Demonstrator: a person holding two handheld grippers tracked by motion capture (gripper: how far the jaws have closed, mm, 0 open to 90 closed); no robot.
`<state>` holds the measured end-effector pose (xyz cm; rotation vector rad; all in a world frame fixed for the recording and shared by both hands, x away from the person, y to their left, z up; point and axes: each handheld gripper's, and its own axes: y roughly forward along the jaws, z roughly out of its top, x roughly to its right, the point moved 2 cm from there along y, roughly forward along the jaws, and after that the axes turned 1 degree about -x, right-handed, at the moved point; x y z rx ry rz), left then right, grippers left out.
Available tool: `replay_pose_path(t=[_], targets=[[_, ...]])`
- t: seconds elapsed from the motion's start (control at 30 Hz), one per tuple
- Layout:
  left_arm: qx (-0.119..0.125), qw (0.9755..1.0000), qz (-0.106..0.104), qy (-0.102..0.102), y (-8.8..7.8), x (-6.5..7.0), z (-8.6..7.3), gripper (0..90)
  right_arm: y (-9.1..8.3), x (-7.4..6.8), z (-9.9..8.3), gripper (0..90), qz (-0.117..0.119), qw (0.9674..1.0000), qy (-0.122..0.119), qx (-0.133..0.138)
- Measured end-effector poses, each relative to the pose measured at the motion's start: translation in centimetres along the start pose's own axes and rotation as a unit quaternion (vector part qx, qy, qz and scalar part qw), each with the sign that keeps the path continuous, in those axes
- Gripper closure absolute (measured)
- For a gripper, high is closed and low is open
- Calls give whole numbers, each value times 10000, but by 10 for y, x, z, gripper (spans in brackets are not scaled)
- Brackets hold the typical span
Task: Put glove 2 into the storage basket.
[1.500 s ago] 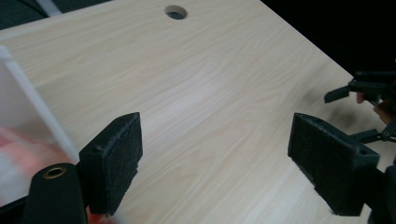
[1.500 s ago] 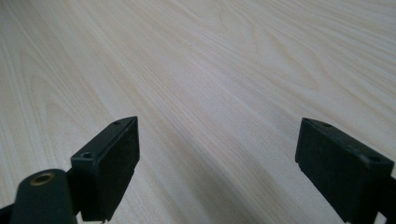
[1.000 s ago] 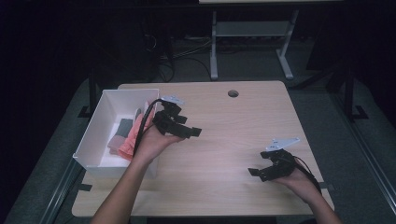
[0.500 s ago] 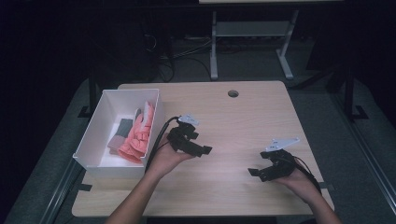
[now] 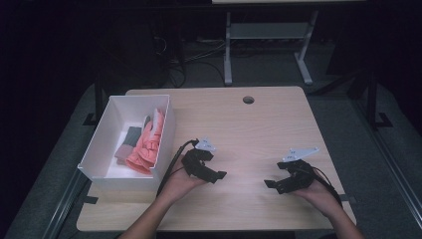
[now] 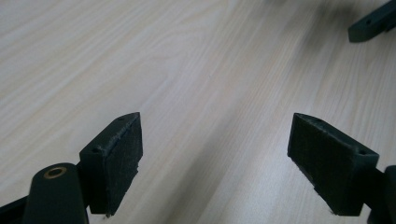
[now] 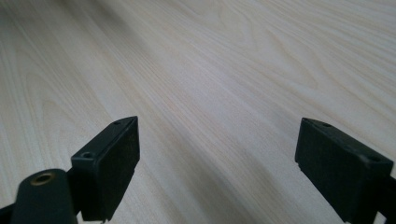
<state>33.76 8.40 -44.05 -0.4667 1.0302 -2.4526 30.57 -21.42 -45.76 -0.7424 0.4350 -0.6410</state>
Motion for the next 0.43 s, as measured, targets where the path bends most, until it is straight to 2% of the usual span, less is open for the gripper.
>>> replay_pose_path(t=[0.07, 0.3, 0.43], targets=[[-89, 9999, 9, 104, 2, 1, -4, 177, 0, 0, 0, 137, 0, 10000, -4, -2], [-170, 9997, 6, 183, 6, 2, -9, 177, 0, 0, 0, 137, -4, 10000, -14, -3], [-126, 9998, 14, 167, 5, 2, -10, 177, 0, 0, 0, 136, -11, 10000, 3, 10]])
